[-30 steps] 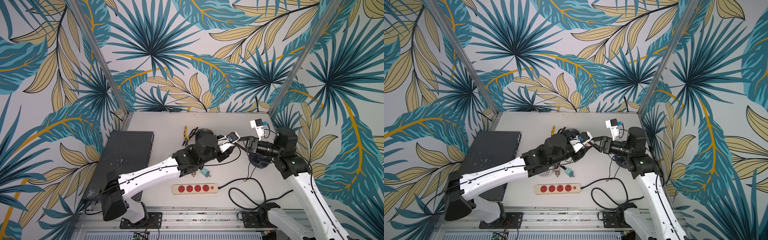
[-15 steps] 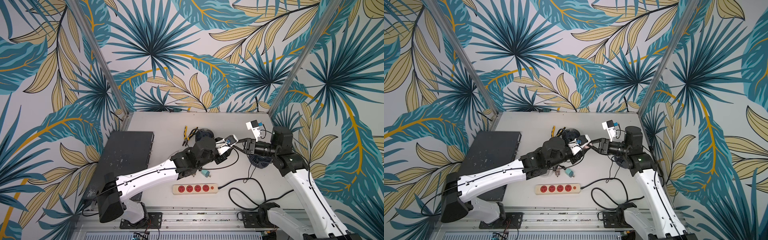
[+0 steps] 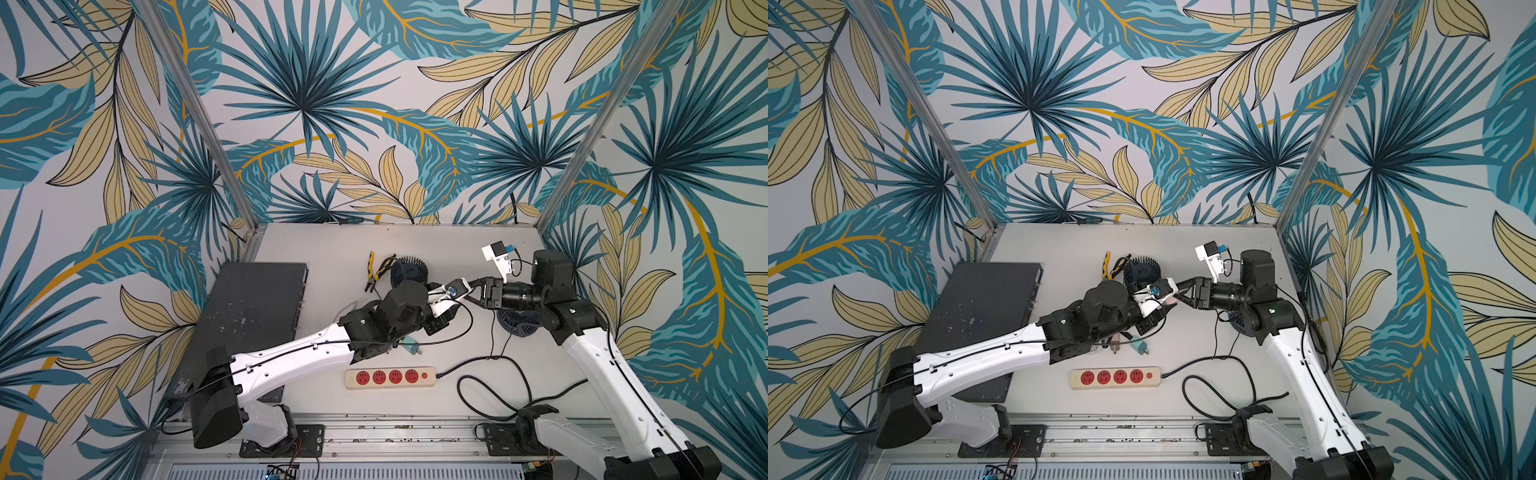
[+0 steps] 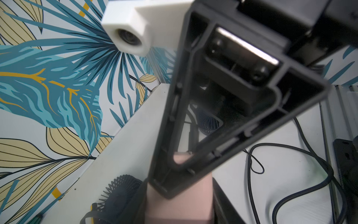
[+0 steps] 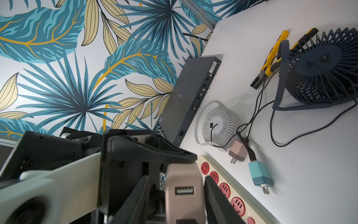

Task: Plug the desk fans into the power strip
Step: Pick up the plug from the center of the board.

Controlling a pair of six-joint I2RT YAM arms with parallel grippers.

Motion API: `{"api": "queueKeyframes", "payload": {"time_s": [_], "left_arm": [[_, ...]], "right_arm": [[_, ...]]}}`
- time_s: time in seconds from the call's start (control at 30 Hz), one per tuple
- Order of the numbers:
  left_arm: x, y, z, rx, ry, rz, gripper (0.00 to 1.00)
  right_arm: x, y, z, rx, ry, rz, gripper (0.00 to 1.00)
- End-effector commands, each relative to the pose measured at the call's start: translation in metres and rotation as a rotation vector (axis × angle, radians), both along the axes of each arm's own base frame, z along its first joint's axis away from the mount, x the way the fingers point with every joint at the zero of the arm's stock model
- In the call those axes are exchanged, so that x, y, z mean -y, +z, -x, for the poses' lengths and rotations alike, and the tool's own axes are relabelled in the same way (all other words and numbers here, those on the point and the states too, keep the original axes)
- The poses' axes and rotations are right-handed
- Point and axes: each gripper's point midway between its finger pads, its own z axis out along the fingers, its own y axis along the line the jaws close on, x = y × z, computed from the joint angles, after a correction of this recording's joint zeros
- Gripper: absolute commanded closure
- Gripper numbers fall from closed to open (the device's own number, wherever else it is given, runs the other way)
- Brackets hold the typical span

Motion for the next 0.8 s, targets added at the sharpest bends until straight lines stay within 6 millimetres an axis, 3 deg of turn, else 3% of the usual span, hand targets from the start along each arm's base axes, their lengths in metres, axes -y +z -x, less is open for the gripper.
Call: {"api": "queueKeyframes", "payload": {"time_s": [0.0, 0.23, 0.37, 0.43, 0.53, 0.57, 0.67, 0.77], "left_arm": [[-0.005, 0.015, 0.005, 0.009, -0.005, 0.046, 0.71], [-0.002, 0.012, 0.005, 0.0, -0.006, 0.05, 0.71], [-0.001, 0.01, 0.006, -0.011, -0.01, 0.055, 0.71], [-0.003, 0.007, 0.004, -0.027, 0.005, 0.057, 0.58], [-0.019, 0.005, -0.004, -0.067, 0.105, 0.087, 0.21], [-0.027, 0.003, -0.007, -0.099, 0.151, 0.102, 0.15], [-0.06, -0.014, -0.014, -0.228, 0.309, 0.144, 0.09], [-0.101, -0.038, -0.009, -0.395, 0.453, 0.186, 0.05]], "right_arm": [[-0.001, 0.008, 0.003, 0.025, 0.013, -0.014, 0.58], [-0.007, -0.002, 0.017, -0.009, 0.08, -0.023, 0.68], [-0.008, -0.006, 0.017, 0.001, 0.088, -0.011, 0.86], [-0.008, -0.007, 0.014, 0.028, 0.083, 0.001, 0.96], [-0.006, -0.009, 0.005, 0.117, 0.05, 0.058, 1.0], [-0.006, -0.012, 0.002, 0.163, 0.042, 0.092, 1.0], [-0.008, -0.028, -0.004, 0.301, 0.033, 0.202, 1.0], [-0.021, -0.047, 0.002, 0.405, 0.111, 0.256, 1.0]]}}
